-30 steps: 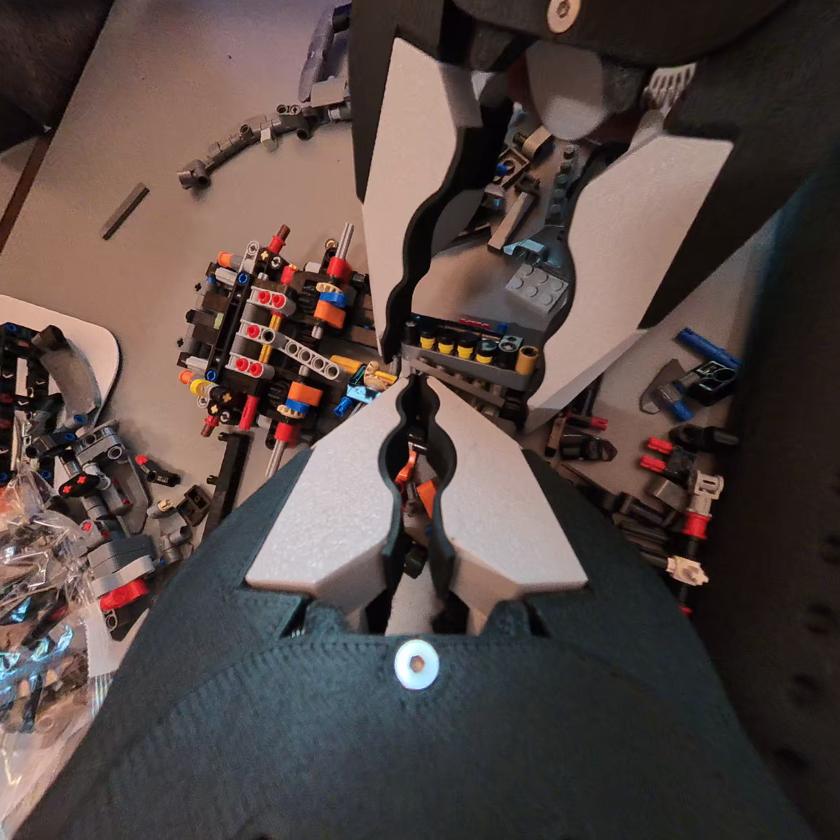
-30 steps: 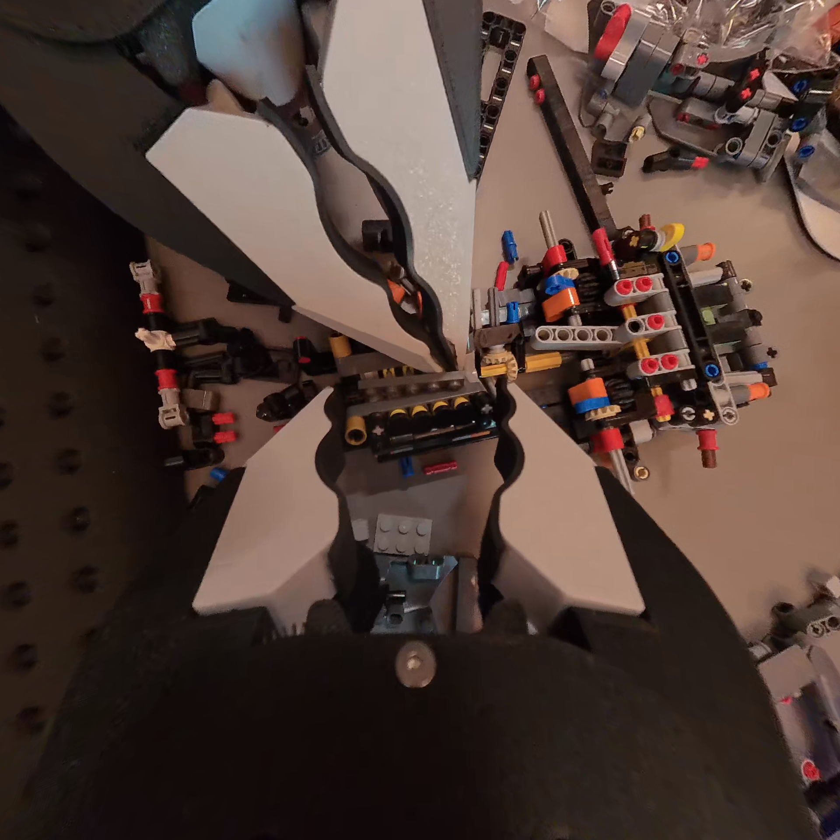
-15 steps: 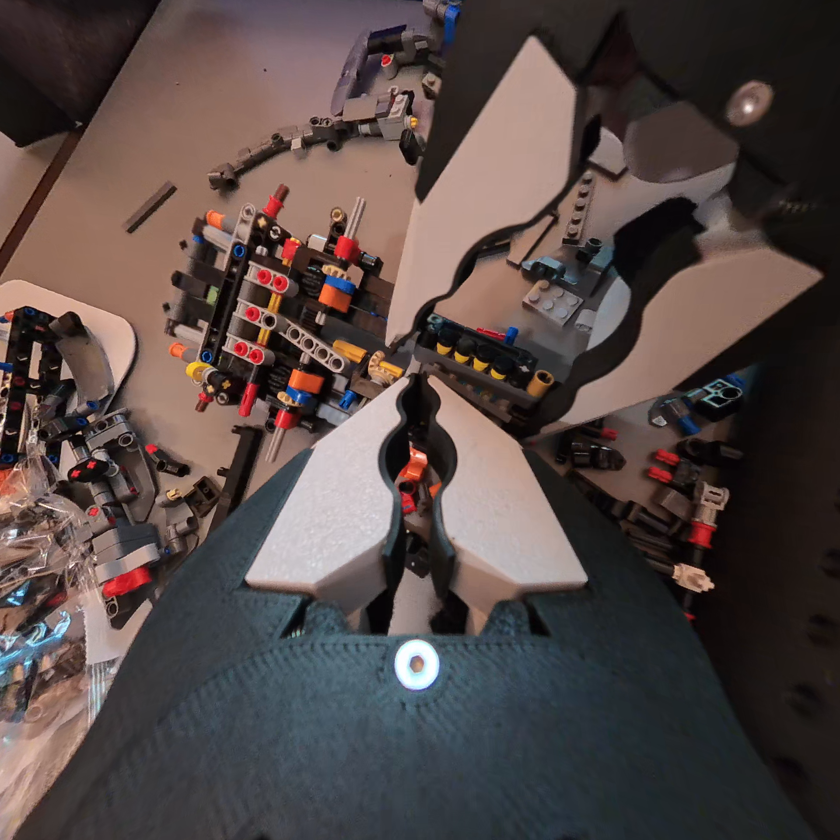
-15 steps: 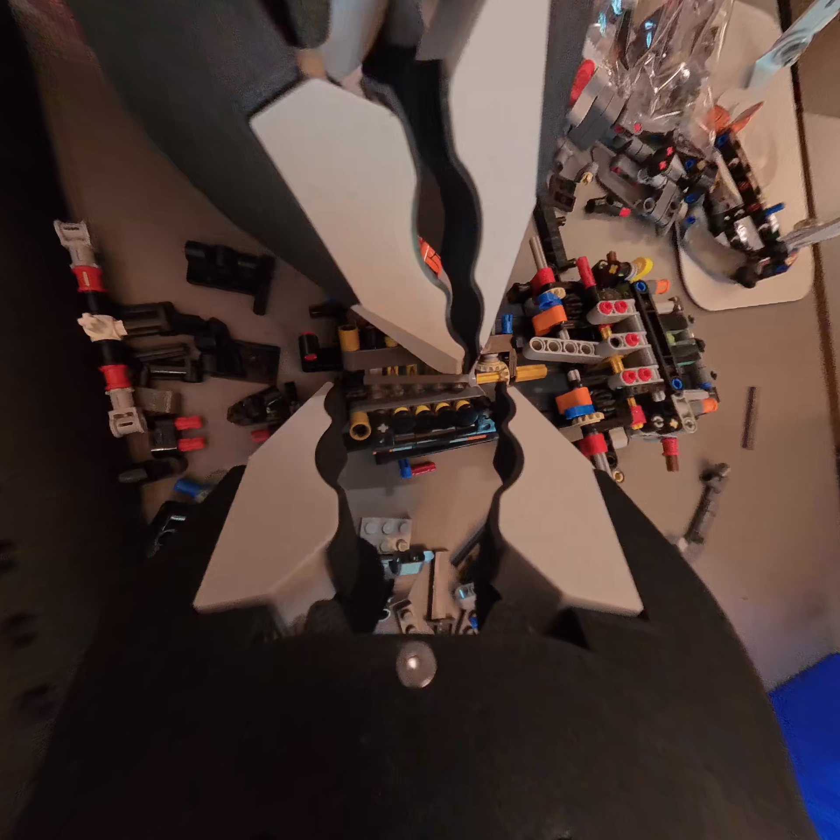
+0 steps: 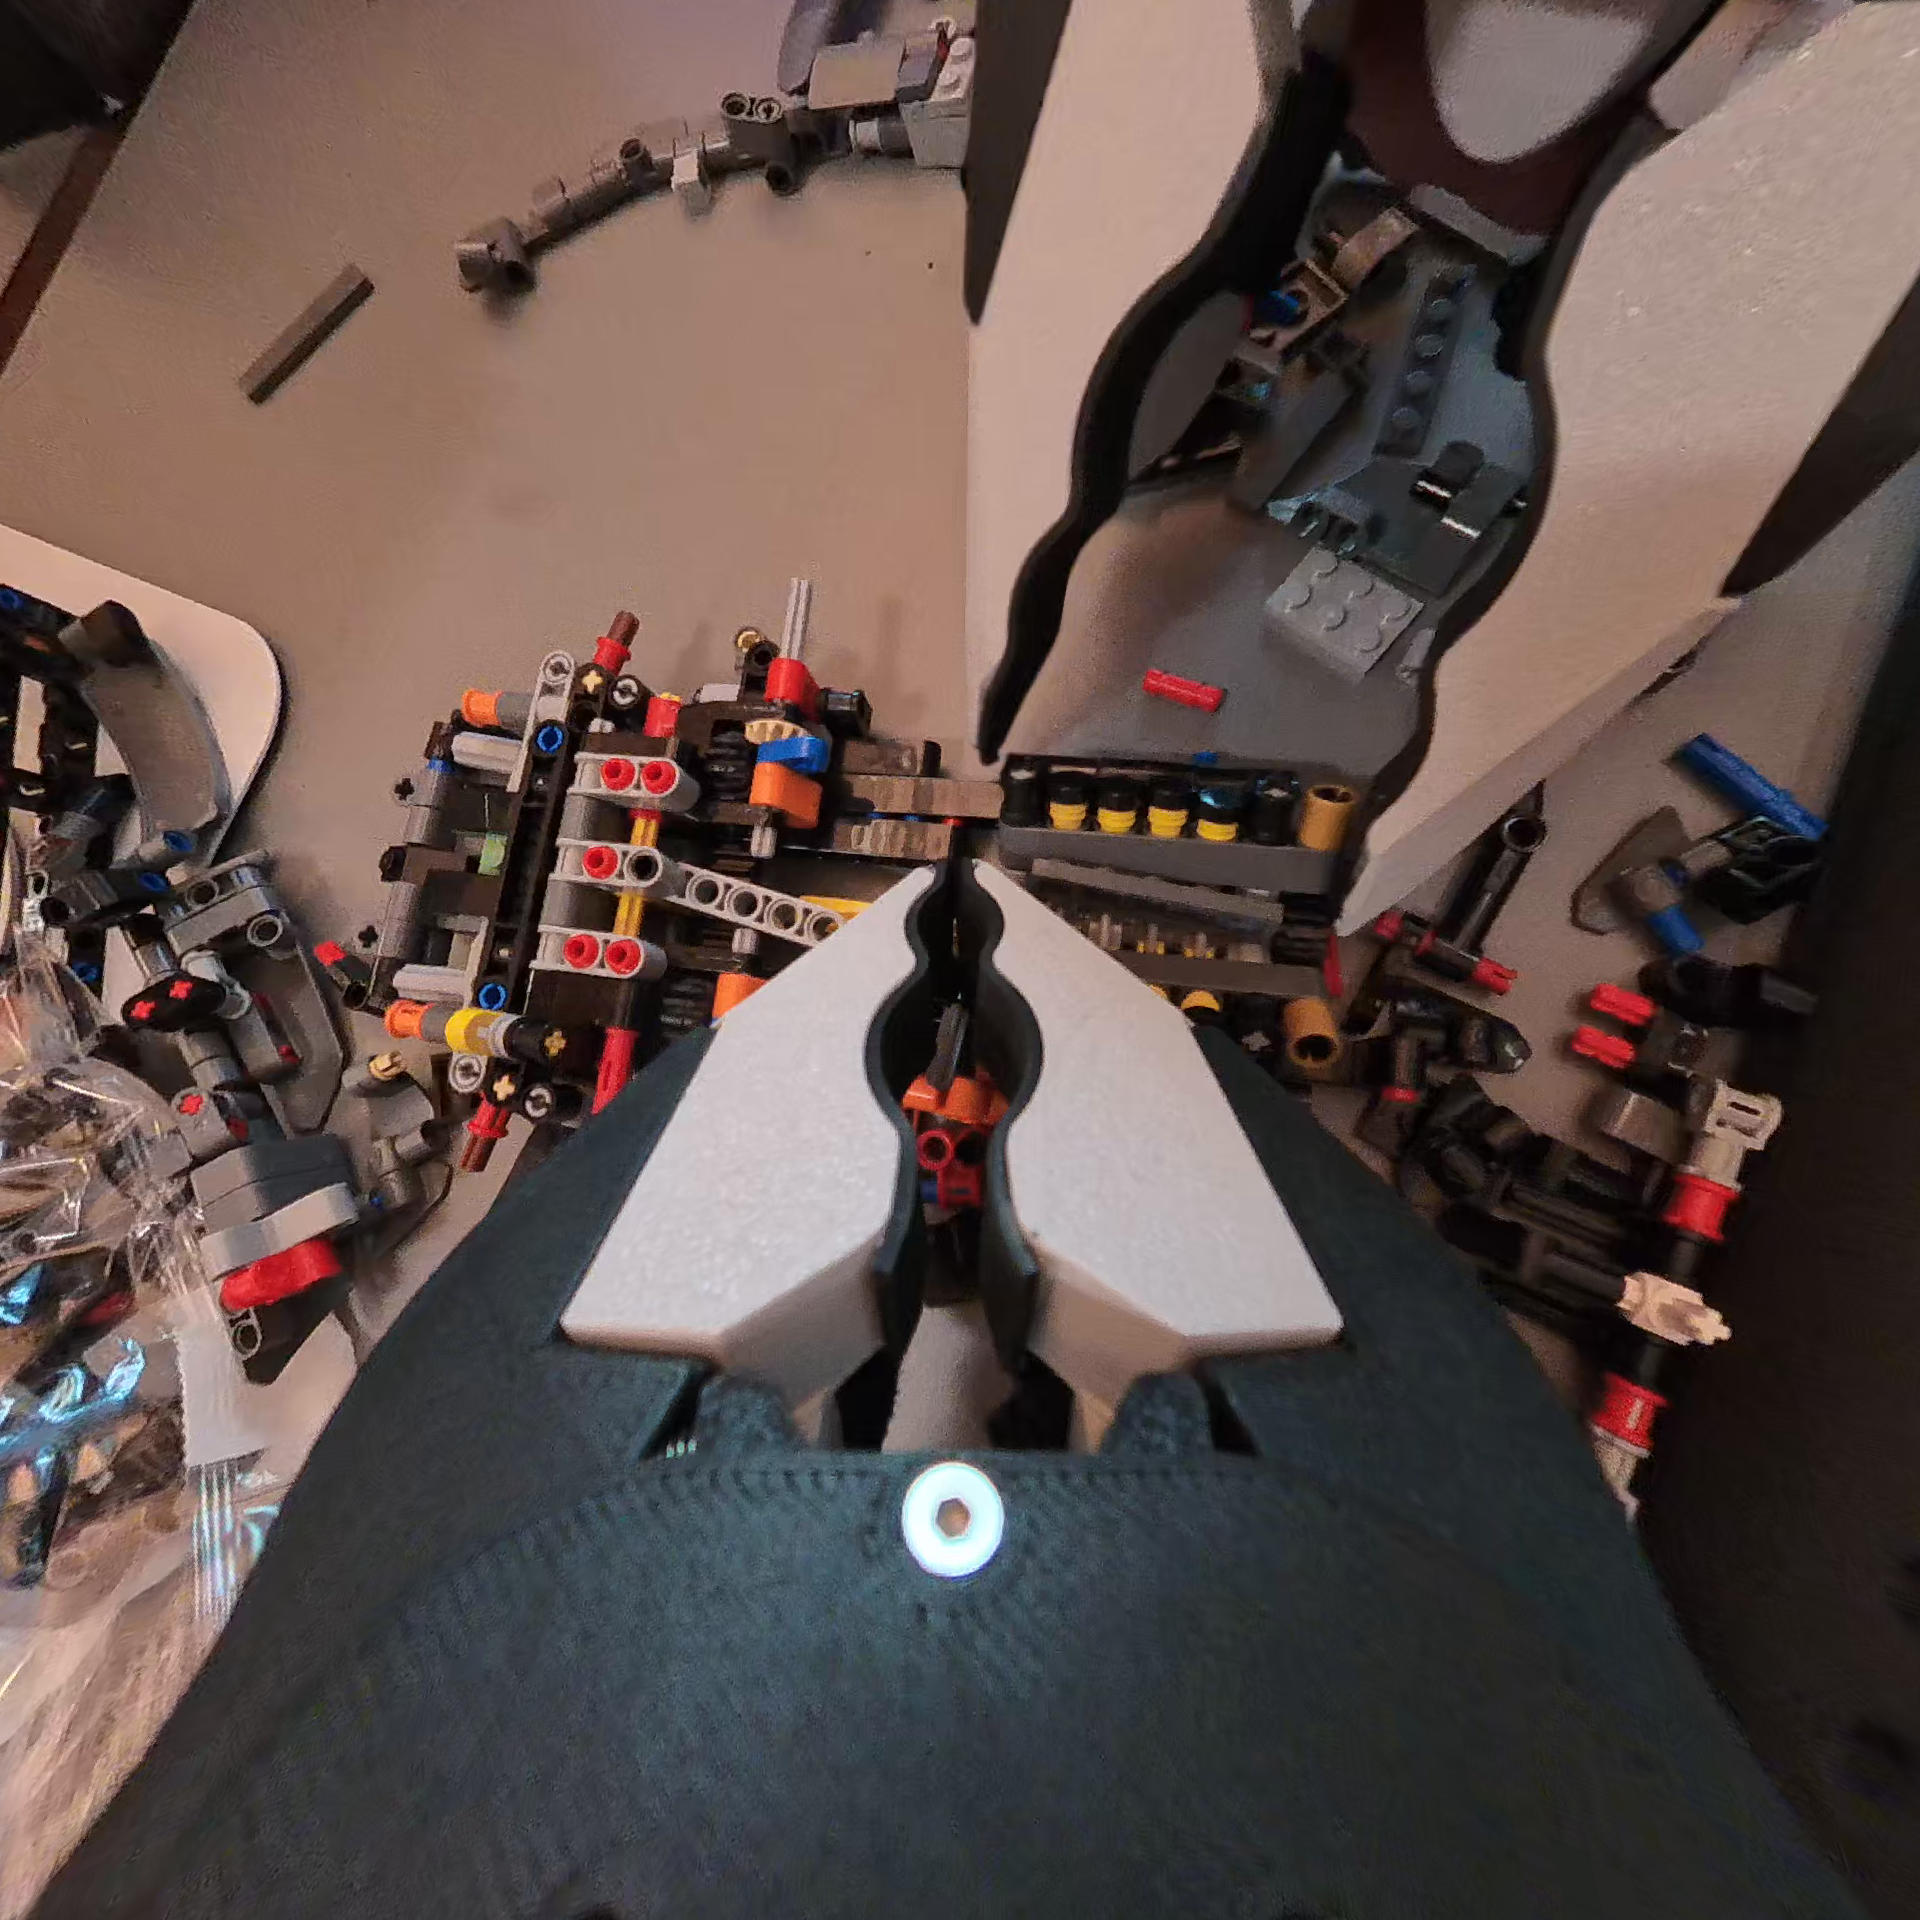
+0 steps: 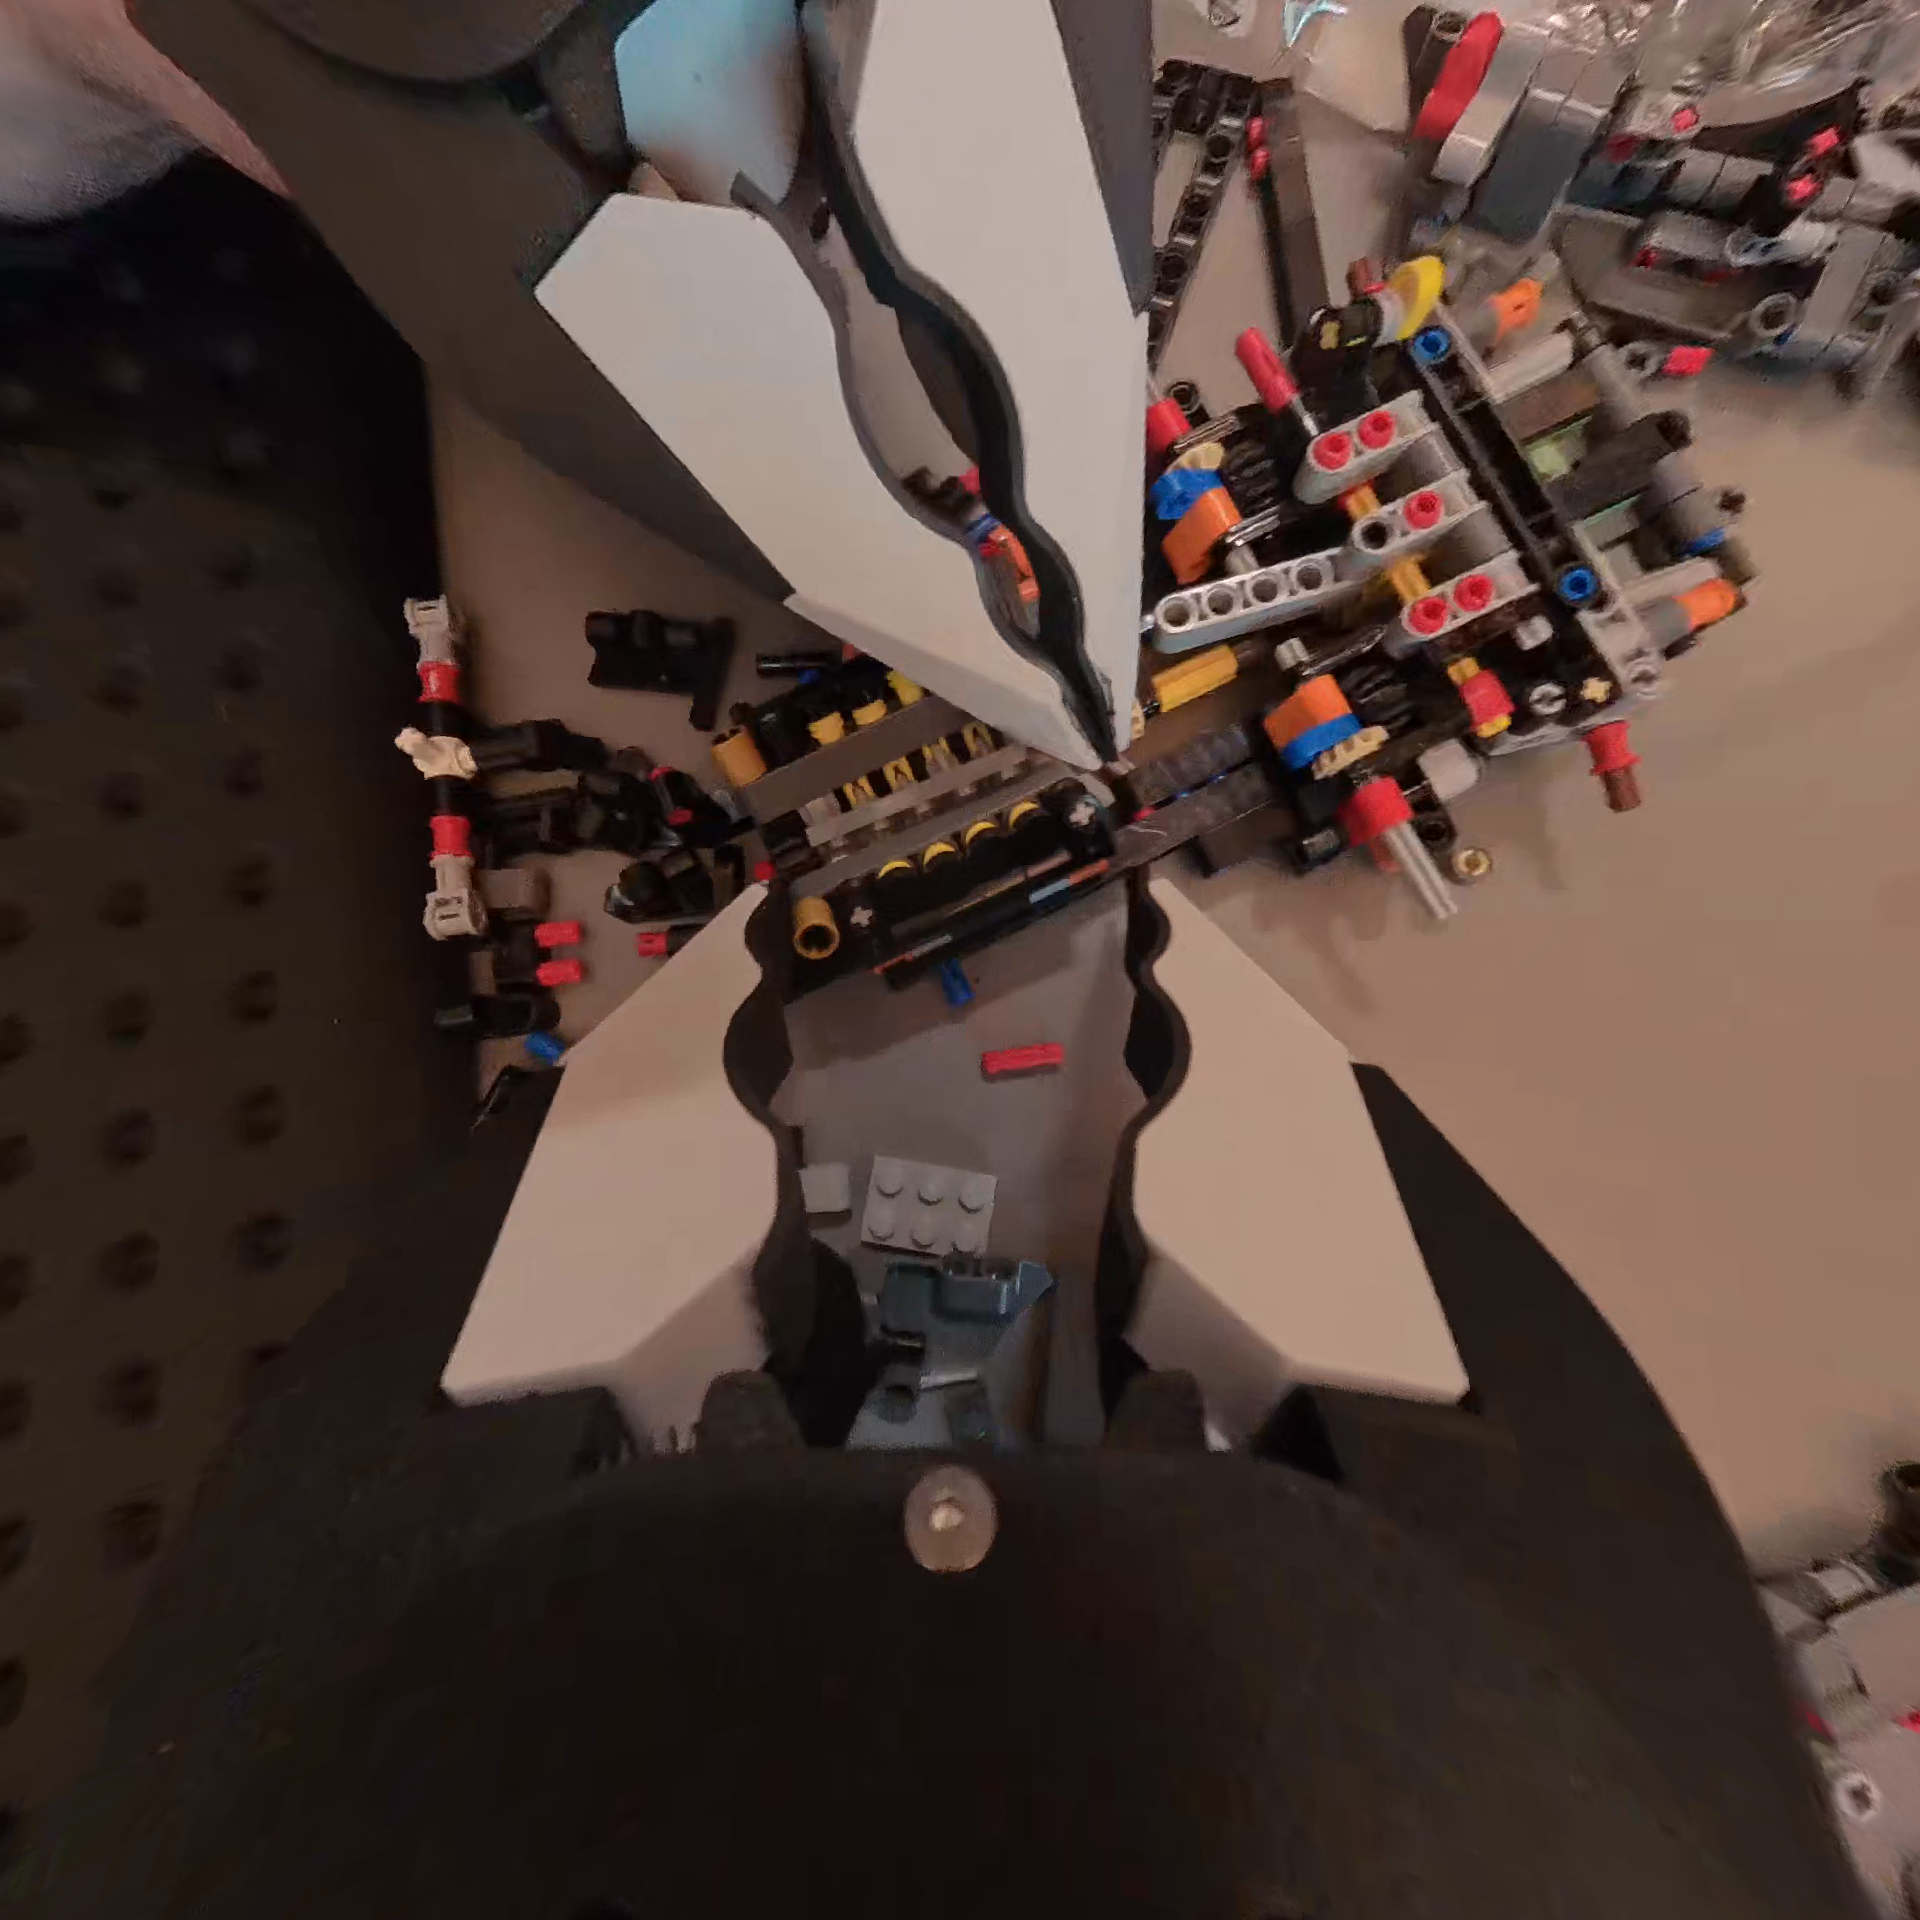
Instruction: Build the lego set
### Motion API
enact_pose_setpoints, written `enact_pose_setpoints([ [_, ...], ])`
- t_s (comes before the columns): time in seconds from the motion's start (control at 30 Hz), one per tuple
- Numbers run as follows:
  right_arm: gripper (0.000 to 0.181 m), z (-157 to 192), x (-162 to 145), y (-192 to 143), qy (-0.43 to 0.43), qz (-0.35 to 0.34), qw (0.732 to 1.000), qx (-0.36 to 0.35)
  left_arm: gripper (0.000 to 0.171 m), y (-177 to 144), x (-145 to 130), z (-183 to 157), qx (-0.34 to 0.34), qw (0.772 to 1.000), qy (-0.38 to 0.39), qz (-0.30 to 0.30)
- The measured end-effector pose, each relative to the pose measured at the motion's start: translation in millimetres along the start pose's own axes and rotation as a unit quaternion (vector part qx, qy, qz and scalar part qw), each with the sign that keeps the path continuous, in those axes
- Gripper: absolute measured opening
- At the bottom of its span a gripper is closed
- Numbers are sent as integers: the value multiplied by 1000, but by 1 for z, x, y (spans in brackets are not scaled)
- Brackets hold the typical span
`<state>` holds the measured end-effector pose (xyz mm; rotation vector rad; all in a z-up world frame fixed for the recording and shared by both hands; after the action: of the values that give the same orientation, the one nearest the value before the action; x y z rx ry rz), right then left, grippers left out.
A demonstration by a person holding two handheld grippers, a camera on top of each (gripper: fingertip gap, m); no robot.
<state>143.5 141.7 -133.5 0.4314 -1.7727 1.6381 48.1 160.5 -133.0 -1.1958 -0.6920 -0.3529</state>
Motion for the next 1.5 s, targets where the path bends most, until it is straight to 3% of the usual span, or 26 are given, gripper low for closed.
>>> enact_pose_setpoints([
  [0.1,63,0,-1,-2,7,0,1000,4,0,1,1,0,0,1000,-3,1],
  [0.3,46,-4,2,-8,96,-38,994,43,0,1,1,-1,5,1000,-7,4],
  [0.37,33,-8,1,-8,132,-47,989,51,0,1,1,-1,7,1000,-6,4],
  [0.63,16,-9,1,-16,131,-45,990,12,0,0,1,0,13,1000,-9,2],
  [0.7,2,-8,4,-19,119,-55,991,0,0,0,2,1,22,1000,-7,4],
  [0.93,2,-7,5,-18,103,-47,993,-38,0,1,1,2,33,999,-15,5],
  [1.03,0,-5,9,-19,69,-34,993,-94,0,1,2,4,40,999,-22,9],
  [1.27,0,-6,12,-21,51,-24,987,-152,0,2,3,5,41,999,-31,7],
  [1.37,0,-16,7,-29,41,-9,976,-214,0,2,0,0,47,999,-3,19],
  [1.5,0,-17,4,-37,87,-64,983,-146,0,3,0,0,44,999,-6,19],
])
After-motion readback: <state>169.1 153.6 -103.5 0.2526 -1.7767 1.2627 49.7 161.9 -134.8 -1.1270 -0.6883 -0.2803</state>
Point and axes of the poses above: each gripper's, where its closed fingertips meet, y out along the fingers, x out of its top, z = x × y across the jaws, the point moved 7 cm from there along -y, back along the fingers, and after that the axes turned 1 degree about -y, right-handed, at the moved point
